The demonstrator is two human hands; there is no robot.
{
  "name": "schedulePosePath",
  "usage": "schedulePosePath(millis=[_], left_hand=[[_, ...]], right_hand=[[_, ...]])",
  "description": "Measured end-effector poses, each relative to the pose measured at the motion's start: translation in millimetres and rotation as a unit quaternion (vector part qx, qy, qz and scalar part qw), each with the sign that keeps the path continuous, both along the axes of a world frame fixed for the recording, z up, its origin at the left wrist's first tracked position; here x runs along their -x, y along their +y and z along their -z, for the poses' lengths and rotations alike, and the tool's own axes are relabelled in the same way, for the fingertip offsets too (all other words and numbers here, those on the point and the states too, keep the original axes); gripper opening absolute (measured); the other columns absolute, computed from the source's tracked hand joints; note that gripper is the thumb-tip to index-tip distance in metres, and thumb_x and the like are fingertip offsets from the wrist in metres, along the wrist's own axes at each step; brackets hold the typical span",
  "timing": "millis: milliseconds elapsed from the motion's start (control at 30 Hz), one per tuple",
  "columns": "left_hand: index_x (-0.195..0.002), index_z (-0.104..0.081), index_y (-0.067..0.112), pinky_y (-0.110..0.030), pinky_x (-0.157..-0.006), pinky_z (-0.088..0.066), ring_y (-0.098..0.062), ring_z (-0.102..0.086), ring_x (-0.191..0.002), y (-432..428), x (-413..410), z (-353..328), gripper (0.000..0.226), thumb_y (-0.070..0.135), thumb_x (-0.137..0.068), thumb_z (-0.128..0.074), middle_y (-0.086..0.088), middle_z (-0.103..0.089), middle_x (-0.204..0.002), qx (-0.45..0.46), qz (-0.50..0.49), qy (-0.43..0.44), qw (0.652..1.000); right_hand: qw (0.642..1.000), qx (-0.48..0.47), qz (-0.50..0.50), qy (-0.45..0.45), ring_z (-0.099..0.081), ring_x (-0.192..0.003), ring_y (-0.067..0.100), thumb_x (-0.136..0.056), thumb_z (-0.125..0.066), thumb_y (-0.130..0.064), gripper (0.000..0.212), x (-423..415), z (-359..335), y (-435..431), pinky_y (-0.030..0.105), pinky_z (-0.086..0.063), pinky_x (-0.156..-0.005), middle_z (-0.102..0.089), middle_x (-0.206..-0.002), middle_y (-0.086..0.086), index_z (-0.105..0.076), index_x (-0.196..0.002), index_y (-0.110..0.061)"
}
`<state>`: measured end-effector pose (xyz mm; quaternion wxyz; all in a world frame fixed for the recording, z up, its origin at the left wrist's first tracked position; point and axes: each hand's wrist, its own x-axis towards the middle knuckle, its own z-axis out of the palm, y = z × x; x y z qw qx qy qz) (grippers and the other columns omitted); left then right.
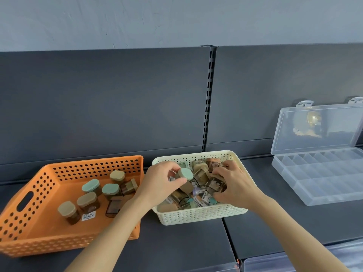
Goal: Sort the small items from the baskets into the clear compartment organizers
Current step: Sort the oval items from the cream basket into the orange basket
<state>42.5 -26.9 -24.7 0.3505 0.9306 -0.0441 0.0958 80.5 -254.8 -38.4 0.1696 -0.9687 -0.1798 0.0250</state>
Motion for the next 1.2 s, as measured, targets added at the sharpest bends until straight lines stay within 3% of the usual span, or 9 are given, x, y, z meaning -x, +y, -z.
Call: schedulePosePath(millis=[133,300,467,533,700,833,933,1067,1200], left_hand=[[-0.104,-0.068,0.026,-0.024,-0.083,-0.051,0.0,-0.06,-0.09,10.1,4.8,-1.4,0.027,0.034,-0.079,-0.074,0.02,-0.064,-0.097,0.011,-0.009,-0.017,1.0],[-0.106,-0.068,0.022,-0.028,-0.084,-0.053,-0.003,-0.061,-0.092,29.9,16.0,-7.5,0.031,0.032,-0.078,-0.076,0.015,-0.065,-0.098,0.021,-0.033,-0.043,0.998],[-0.102,-0.068,0.027,-0.029,-0.083,-0.054,-0.002,-0.062,-0.091,65.6,35.9,-14.2,0.028,0.035,-0.077,-0.076,0.017,-0.067,-0.097,0.022,-0.072,-0.056,0.996],[-0.103,-0.068,0.026,-0.029,-0.083,-0.055,-0.003,-0.063,-0.091,82.7,46.6,-15.6,0.027,0.034,-0.078,-0.076,0.016,-0.067,-0.098,0.017,-0.091,-0.056,0.994],[-0.108,-0.067,0.026,-0.018,-0.081,-0.052,0.001,-0.061,-0.091,125.5,77.6,-16.0,0.028,0.028,-0.081,-0.074,0.018,-0.066,-0.1,0.004,-0.127,-0.036,0.991],[-0.122,-0.061,0.033,-0.014,-0.083,-0.046,0.002,-0.058,-0.093,157.5,97.9,-12.7,0.04,0.027,-0.084,-0.071,0.022,-0.059,-0.101,-0.015,-0.154,-0.014,0.988],[-0.117,-0.064,0.032,-0.021,-0.086,-0.051,-0.001,-0.06,-0.095,173.6,105.2,-8.3,0.033,0.027,-0.085,-0.069,0.021,-0.061,-0.103,-0.047,-0.155,0.011,0.987],[-0.108,-0.059,0.032,-0.03,-0.077,-0.056,-0.002,-0.063,-0.083,182.7,106.6,-0.8,0.023,0.032,-0.086,-0.067,0.015,-0.063,-0.103,-0.109,-0.145,0.079,0.98],[-0.101,-0.053,0.029,-0.029,-0.077,-0.055,-0.004,-0.06,-0.086,186.0,104.1,3.9,0.019,0.028,-0.087,-0.066,0.011,-0.06,-0.103,-0.145,-0.119,0.135,0.973]], right_hand=[[0.995,-0.085,-0.009,-0.055,-0.045,-0.11,0.015,-0.066,-0.074,-0.031,0.062,3.9,-9.3,4.7,0.024,-0.046,-0.09,-0.039,-0.121,-0.006,-0.051,-0.123,-0.023],[0.986,-0.137,-0.042,-0.087,-0.039,-0.102,0.002,-0.072,-0.074,-0.023,0.056,12.0,-24.9,29.9,-0.001,-0.034,-0.08,-0.042,-0.125,-0.009,-0.051,-0.124,-0.024],[0.963,-0.242,-0.103,-0.051,-0.049,-0.108,0.002,-0.07,-0.079,-0.028,0.057,24.0,-30.9,72.6,0.019,-0.048,-0.092,-0.045,-0.123,-0.013,-0.054,-0.122,-0.029],[0.96,-0.247,-0.126,-0.052,-0.049,-0.109,0.002,-0.069,-0.081,-0.03,0.058,29.2,-31.2,92.0,0.02,-0.048,-0.091,-0.046,-0.123,-0.015,-0.055,-0.121,-0.031],[0.956,-0.227,-0.186,-0.025,-0.047,-0.112,0.002,-0.07,-0.081,-0.033,0.064,39.4,-27.4,143.0,0.017,-0.043,-0.095,-0.043,-0.128,-0.013,-0.052,-0.127,-0.028],[0.961,-0.157,-0.229,0.005,-0.043,-0.12,0.008,-0.074,-0.076,-0.037,0.07,44.8,-23.1,182.0,0.019,-0.039,-0.099,-0.036,-0.136,-0.01,-0.046,-0.136,-0.024],[0.965,-0.091,-0.247,-0.003,-0.046,-0.121,0.017,-0.075,-0.073,-0.04,0.072,46.0,-18.7,205.8,0.027,-0.044,-0.098,-0.034,-0.14,-0.005,-0.043,-0.138,-0.023],[0.968,-0.033,-0.25,0.007,-0.046,-0.123,0.024,-0.075,-0.073,-0.043,0.075,44.8,-14.1,226.6,0.031,-0.045,-0.097,-0.033,-0.143,0.001,-0.041,-0.139,-0.022],[0.965,0.018,-0.261,0.002,-0.044,-0.125,0.027,-0.077,-0.072,-0.042,0.074,44.2,-7.8,239.0,0.035,-0.046,-0.1,-0.03,-0.146,0.002,-0.039,-0.14,-0.022]])
